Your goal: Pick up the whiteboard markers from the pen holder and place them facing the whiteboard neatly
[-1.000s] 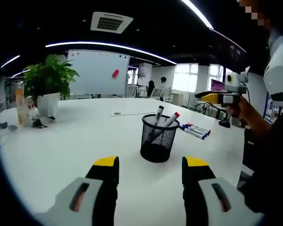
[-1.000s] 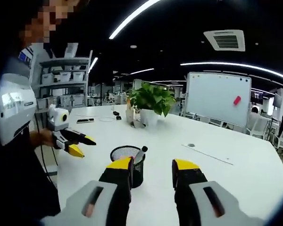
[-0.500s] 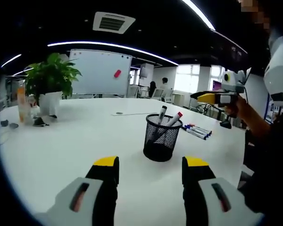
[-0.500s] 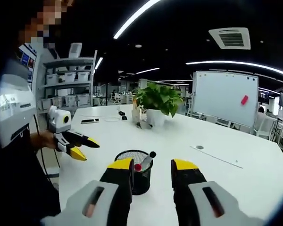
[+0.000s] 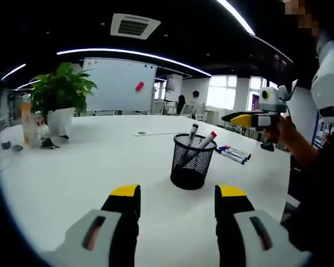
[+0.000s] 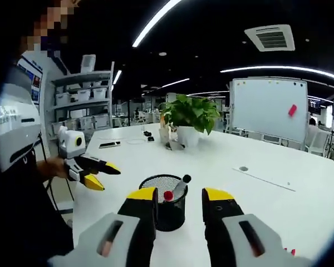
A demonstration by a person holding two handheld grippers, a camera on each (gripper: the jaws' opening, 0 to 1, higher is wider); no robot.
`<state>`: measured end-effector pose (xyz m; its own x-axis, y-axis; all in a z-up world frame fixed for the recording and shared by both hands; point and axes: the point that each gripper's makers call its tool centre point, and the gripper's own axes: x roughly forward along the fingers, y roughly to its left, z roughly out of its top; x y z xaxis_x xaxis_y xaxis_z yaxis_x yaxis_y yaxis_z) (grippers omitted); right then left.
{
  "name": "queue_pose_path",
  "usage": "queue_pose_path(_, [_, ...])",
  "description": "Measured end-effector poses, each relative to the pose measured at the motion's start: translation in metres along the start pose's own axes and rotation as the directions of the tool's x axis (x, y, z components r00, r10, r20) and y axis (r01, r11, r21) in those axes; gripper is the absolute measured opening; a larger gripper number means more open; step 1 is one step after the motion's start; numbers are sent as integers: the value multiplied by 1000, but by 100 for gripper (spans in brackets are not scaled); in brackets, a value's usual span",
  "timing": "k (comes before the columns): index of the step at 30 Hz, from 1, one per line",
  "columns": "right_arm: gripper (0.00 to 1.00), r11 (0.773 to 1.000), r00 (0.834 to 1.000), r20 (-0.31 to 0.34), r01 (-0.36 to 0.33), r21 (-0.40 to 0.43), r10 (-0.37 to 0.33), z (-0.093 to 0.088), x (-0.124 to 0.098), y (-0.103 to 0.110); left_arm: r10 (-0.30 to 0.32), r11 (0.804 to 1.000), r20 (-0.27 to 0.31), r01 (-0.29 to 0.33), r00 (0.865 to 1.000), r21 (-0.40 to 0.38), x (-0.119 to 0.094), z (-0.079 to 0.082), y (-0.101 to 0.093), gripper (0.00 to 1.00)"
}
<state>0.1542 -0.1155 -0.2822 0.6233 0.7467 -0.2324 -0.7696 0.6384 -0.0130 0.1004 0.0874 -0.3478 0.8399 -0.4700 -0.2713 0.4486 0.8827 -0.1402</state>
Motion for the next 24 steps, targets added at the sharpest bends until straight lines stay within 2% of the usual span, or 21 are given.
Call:
queue_pose_path(10, [34, 1000, 1000, -11, -14, 19, 14, -7, 11, 4, -5, 1000, -3, 5, 1000, 8, 1, 1, -1, 54])
queue_pose_path(13, [34, 1000, 1000, -14, 10, 0, -10, -8, 11, 0, -3, 1000, 0, 3, 1000, 7, 1, 2, 0, 54])
queue_pose_path(15, [33, 999, 1000, 31, -2, 51, 0, -4, 10, 1, -3, 1000, 2, 3, 1000, 7, 1, 3, 0, 54])
queue_pose_path(16, [33, 997, 1000, 31, 0, 73, -2, -5, 10, -1, -2, 1000, 3, 2, 1000, 5, 1, 3, 1, 54])
queue_pose_path(21, [33, 1000, 1000, -3, 0, 14, 1, -15, 13, 4, 2, 1000, 14, -1, 1000, -17, 0, 3, 4, 55])
queue_pose_path(24, [33, 1000, 1000, 3, -13, -1, 13, -16, 17, 10, -3, 1000, 13, 3, 1000, -11, 0, 1, 4, 56])
